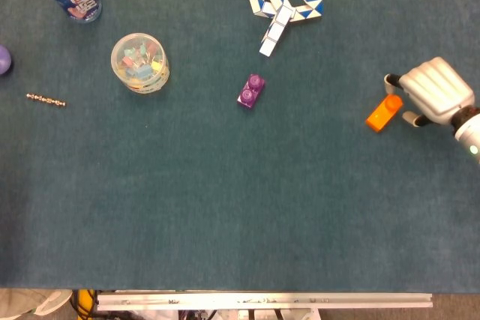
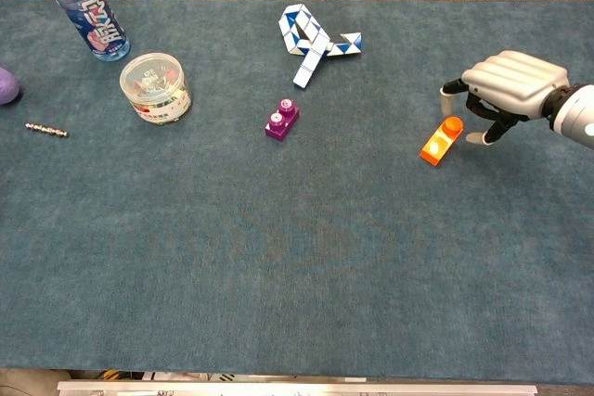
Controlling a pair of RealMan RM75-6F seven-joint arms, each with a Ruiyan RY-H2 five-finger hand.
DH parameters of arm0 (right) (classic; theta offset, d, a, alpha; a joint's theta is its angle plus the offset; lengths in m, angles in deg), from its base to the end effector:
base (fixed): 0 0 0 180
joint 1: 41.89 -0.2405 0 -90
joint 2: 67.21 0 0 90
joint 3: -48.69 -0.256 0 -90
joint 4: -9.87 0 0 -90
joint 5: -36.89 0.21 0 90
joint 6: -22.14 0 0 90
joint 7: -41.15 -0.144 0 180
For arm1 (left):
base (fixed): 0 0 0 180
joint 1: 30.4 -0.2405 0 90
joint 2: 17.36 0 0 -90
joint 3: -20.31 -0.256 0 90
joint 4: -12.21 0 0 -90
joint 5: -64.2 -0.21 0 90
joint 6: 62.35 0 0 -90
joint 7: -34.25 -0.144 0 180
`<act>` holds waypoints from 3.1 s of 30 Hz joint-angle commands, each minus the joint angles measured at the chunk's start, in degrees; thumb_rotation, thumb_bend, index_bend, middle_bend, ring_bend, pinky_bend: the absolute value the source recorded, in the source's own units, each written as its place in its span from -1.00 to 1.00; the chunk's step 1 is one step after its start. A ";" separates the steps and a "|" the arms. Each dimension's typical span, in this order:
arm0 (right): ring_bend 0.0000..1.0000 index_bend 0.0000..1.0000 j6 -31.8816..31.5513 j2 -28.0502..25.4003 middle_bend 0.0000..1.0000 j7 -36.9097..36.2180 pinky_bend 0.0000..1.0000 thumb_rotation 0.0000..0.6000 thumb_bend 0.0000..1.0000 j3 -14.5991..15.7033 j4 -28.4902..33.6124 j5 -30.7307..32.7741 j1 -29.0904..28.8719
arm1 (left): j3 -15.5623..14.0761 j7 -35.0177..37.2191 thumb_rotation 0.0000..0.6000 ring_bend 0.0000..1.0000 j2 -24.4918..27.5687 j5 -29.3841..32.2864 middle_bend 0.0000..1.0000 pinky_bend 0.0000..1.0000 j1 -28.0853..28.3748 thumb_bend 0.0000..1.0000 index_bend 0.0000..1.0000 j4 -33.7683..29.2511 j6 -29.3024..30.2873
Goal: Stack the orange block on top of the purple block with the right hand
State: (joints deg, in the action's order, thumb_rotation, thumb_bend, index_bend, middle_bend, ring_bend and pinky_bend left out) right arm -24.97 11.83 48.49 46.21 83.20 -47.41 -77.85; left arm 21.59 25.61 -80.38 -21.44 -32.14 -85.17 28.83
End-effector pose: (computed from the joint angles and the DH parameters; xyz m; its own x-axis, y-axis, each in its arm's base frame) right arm -0.2568 -0.3315 0.0259 0.7046 -0.2973 0.6444 -0.6955 -0.4697 0.5438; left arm -0.3108 0.1388 0.1682 0.4747 -0.0168 0.8800 0.8761 0.1054 -0.4705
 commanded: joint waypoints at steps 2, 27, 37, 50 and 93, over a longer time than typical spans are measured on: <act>0.77 -0.13 0.54 0.73 0.82 0.46 0.86 1.00 -0.62 0.07 -0.64 0.52 -0.51 | 0.00 0.16 1.00 -0.54 -0.03 -0.06 -0.49 -0.50 -0.07 -0.68 -0.51 0.11 0.08; 0.77 0.02 2.13 3.12 0.82 3.02 0.86 1.00 -0.54 0.95 -2.66 3.54 -1.83 | 0.11 1.09 1.00 -0.54 -0.06 0.10 -0.49 -0.50 -0.41 -0.68 -0.51 0.93 0.24; 0.77 0.16 1.42 0.95 0.82 0.67 0.86 1.00 -0.51 -0.61 0.81 4.16 -2.69 | 0.14 1.18 1.00 -0.54 0.02 -0.03 -0.49 -0.50 -0.45 -0.69 -0.51 0.94 0.28; 0.77 0.17 2.67 -2.90 0.82 -0.23 0.86 1.00 -0.51 -4.06 8.18 3.00 -7.75 | 0.00 0.78 1.00 -0.54 0.07 -0.37 -0.49 -0.50 -0.66 -0.68 -0.51 0.65 0.57; 0.79 0.22 10.11 14.01 0.82 -8.06 0.86 1.00 -0.51 -4.92 -10.94 -4.96 -28.90 | 0.37 0.05 1.00 -0.54 0.55 0.02 -0.49 -0.50 -1.04 -0.68 -0.51 0.20 1.02</act>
State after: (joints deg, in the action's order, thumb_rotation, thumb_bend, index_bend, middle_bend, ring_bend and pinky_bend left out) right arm -14.14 24.35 43.18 40.35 74.36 -50.32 -105.53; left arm 21.93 25.70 -79.83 -21.46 -33.16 -84.94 29.85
